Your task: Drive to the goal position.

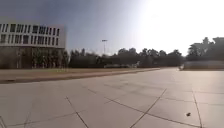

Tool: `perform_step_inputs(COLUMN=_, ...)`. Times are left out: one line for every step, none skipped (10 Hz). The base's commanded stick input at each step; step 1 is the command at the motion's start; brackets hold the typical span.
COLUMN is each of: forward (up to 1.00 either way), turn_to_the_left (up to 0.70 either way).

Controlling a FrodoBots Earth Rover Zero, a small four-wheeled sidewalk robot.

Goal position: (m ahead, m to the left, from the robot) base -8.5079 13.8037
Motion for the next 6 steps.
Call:
perform_step_inputs(forward=0.07, turn_to_the_left=0.0)
perform_step_inputs(forward=0.07, turn_to_the_left=0.0)
perform_step_inputs(forward=0.07, turn_to_the_left=0.0)
perform_step_inputs(forward=0.07, turn_to_the_left=0.0)
perform_step_inputs(forward=0.07, turn_to_the_left=0.0)
perform_step_inputs(forward=0.06, turn_to_the_left=0.0)
